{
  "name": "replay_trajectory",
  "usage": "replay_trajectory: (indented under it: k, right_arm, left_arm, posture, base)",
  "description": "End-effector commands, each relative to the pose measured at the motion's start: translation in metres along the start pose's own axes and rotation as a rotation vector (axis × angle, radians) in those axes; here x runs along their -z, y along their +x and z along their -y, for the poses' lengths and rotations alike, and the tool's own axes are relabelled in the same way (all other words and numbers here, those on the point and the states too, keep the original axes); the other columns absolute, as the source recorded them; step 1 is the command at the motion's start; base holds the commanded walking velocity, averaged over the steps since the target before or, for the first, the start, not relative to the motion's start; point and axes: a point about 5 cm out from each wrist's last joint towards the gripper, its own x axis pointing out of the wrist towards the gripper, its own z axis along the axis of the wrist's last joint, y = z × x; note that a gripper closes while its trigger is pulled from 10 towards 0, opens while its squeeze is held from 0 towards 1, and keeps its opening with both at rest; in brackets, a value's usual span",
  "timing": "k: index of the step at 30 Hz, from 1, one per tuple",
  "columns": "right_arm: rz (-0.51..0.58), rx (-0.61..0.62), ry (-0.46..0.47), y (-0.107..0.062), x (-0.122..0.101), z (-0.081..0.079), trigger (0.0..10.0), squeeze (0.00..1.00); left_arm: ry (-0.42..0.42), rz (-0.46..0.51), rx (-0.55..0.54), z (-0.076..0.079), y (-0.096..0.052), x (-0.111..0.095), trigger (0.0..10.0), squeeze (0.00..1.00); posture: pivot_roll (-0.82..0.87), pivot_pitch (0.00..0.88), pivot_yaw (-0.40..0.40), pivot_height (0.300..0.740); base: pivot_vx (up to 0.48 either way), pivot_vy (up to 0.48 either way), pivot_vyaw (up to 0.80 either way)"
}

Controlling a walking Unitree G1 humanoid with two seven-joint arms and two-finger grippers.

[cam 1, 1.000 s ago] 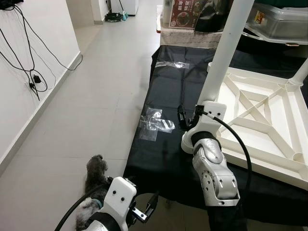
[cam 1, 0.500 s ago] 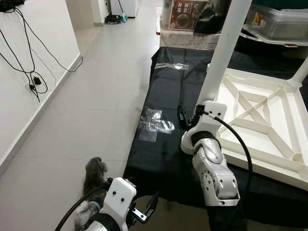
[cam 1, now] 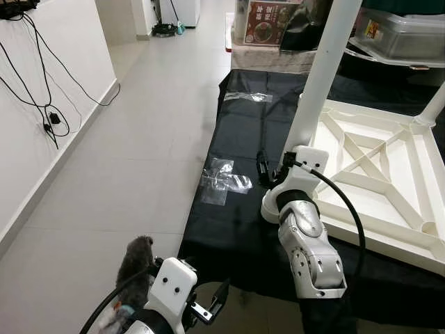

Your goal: Building children table

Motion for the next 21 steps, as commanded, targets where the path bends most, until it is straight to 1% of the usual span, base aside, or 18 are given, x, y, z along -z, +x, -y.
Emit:
replay_trajectory:
  k: [1, 8, 21]
  right_arm:
    - [0.001, 0.003, 0.013, 0.0010, 0.0008, 0.0023, 10.0, 0.00]
    - [0.011, 0.011, 0.006, 0.0036, -0.0015, 0.0050, 10.0, 0.00]
    - [0.004, 0.003, 0.012, 0.0024, 0.0008, 0.0028, 10.0, 0.00]
  left_arm:
    - [-0.018, -0.010, 0.004, 0.0005, -0.0010, 0.0036, 10.0, 0.00]
    - [-0.017, -0.009, 0.004, 0.0002, -0.0008, 0.0035, 10.0, 0.00]
    - [-0.016, -0.008, 0.002, -0.0002, -0.0007, 0.0032, 10.0, 0.00]
  posture:
    - [0.08, 0.106, -0.046, 0.740]
    - [0.08, 0.106, -0.045, 0.740]
    - [0.08, 0.111, -0.045, 0.740]
  base:
    - [0.000, 0.000, 0.00]
    - [0.000, 0.000, 0.00]
    - [0.000, 0.000, 0.00]
